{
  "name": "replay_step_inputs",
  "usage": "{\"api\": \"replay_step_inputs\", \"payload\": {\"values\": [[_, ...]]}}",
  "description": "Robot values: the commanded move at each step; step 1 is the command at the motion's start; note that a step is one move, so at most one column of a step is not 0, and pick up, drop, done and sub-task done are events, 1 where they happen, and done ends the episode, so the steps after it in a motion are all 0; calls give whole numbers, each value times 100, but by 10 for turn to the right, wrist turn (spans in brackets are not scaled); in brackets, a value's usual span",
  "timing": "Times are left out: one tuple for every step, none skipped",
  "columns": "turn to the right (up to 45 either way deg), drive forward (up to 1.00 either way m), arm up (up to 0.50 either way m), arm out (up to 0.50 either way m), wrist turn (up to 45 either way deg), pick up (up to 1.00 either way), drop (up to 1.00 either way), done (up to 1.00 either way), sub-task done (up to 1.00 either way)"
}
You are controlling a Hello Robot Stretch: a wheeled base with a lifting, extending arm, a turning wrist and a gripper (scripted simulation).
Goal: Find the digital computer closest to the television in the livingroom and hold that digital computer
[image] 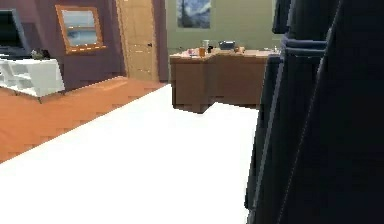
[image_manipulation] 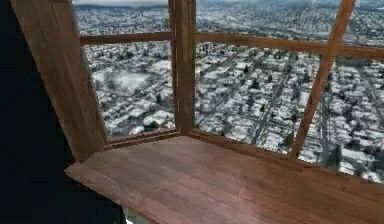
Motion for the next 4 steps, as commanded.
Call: {"api": "replay_step_inputs", "payload": {"values": [[0, 35, 0, 0, 0, 0, 0, 0, 0], [-420, 0, 0, 0, 0, 0, 0, 0, 0], [0, 100, 0, 0, 0, 0, 0, 0, 0], [0, 100, 0, 0, 0, 0, 0, 0, 0]]}}
